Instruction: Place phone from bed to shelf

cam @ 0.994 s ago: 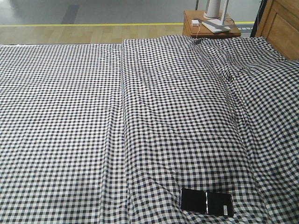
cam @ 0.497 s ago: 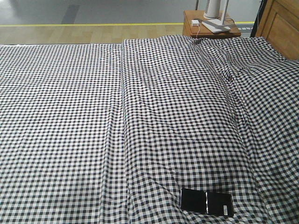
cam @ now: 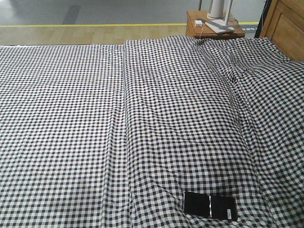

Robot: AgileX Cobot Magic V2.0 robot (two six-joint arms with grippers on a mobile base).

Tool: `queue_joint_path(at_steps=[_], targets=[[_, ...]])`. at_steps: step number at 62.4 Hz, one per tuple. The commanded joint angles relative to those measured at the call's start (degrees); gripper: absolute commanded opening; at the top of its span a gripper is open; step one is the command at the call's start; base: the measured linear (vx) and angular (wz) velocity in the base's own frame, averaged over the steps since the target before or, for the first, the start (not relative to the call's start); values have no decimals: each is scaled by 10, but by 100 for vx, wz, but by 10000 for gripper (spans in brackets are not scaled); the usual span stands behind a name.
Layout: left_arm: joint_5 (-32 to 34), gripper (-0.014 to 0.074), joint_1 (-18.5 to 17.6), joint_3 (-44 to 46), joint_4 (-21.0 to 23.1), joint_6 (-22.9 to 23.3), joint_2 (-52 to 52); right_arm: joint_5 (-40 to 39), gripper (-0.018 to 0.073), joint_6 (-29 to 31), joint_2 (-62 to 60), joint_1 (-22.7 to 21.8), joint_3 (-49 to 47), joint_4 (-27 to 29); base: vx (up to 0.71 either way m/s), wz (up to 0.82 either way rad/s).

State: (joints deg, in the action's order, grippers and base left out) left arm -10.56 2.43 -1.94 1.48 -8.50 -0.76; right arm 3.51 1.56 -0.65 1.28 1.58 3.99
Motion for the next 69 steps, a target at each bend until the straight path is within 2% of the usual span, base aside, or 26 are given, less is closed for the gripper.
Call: queue_joint_path(at_steps=[1,18,31,37,50,69], targets=[[41,1,-2,12,5,3,-8,-39,-6,5,-5,-3,3,-1,0,0],[41,1,-2,12,5,3,-8,-66,-6,1,-5,-3,2,-1,0,0],[41,1,-2,12,5,3,-8,-215,-6,6,-5,-3,-25,-1,0,0],[41,1,-2,12,5,3,-8,-222,-6,7,-5,-3,-66,-1,0,0],[41,1,-2,12,5,3,-8,-151,-6,6,14,-3,-201,-1,0,0],[41,1,-2,12,5,3,-8,82,-5,3,178,-3,-438,-1,0,0]])
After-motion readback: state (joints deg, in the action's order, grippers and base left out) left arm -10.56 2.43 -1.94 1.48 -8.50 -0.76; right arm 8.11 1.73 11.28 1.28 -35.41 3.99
